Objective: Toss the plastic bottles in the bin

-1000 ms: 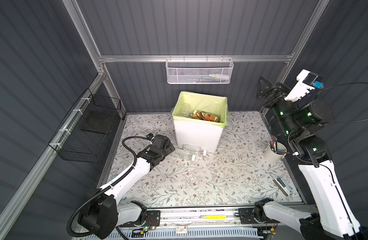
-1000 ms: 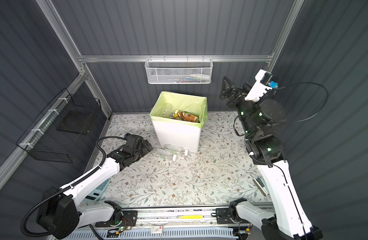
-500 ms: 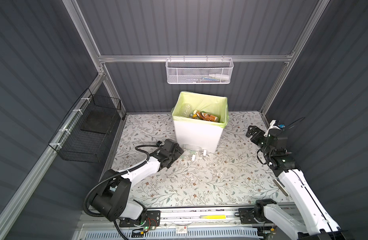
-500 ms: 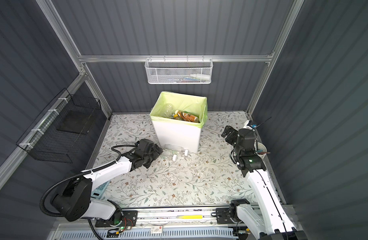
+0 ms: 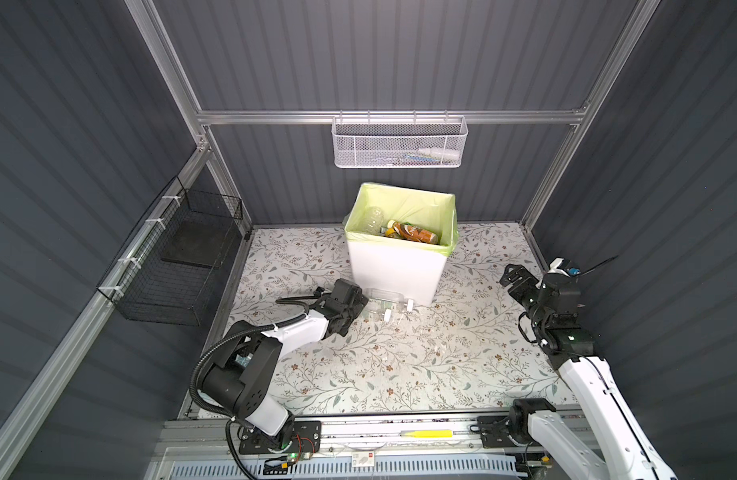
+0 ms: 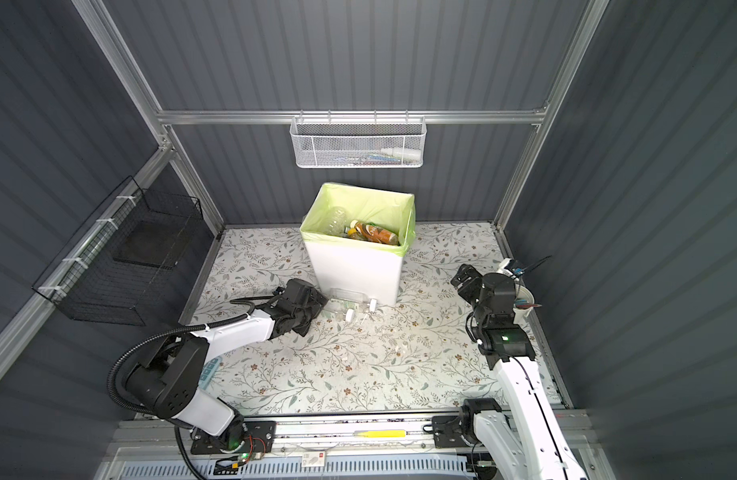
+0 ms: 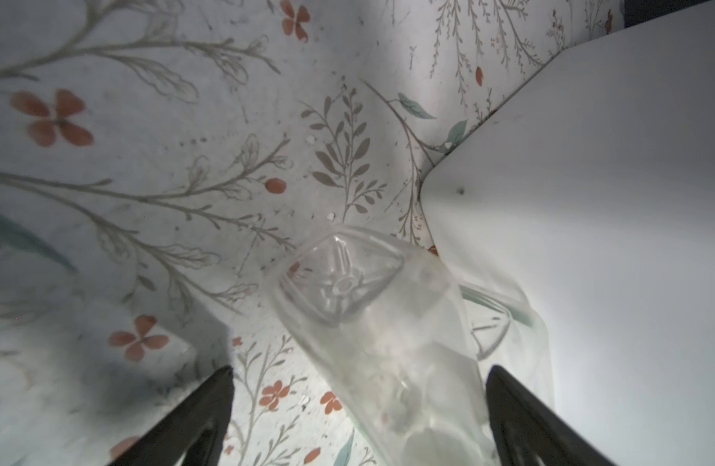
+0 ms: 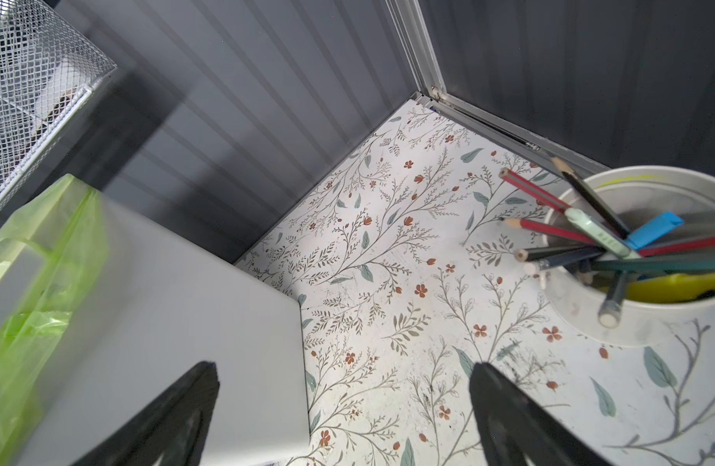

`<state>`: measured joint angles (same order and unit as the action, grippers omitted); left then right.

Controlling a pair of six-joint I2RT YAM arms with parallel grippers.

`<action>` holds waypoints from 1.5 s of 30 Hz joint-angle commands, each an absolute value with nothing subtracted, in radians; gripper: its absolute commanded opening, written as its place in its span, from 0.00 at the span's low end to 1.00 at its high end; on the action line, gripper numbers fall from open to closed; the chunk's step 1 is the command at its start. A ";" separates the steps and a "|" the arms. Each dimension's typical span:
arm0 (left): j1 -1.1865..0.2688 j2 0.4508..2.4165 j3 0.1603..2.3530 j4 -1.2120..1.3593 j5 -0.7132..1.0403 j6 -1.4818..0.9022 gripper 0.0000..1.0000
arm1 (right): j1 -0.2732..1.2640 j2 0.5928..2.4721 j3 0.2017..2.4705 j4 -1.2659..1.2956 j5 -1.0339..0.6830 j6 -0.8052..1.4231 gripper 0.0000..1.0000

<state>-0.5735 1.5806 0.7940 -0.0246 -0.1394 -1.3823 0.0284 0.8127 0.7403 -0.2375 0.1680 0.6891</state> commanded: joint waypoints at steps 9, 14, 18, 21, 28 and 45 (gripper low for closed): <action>-0.569 1.552 0.706 -0.038 -0.173 -1.453 0.69 | 0.018 0.805 0.712 -0.247 0.169 0.718 0.99; -0.565 1.539 0.685 -0.034 -0.166 -1.460 0.56 | 0.017 0.810 0.713 -0.240 0.166 0.719 0.99; -0.558 1.509 0.670 -0.046 -0.173 -1.462 0.49 | 0.015 0.813 0.713 -0.240 0.165 0.721 0.99; -0.555 1.463 0.658 -0.063 -0.195 -1.459 0.46 | 0.014 0.813 0.713 -0.238 0.165 0.724 0.99; -0.555 1.237 0.697 -0.175 -0.362 -1.349 0.38 | 0.011 0.824 0.719 -0.225 0.159 0.727 0.99; -0.555 1.258 1.630 0.057 -0.327 -0.221 0.21 | 0.008 0.840 0.746 -0.186 0.151 0.729 0.99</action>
<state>-0.5613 1.1404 1.5726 0.0296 -0.4011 -0.4171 0.0128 0.8509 0.7261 -0.2062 0.1524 0.7227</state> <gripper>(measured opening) 0.387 0.991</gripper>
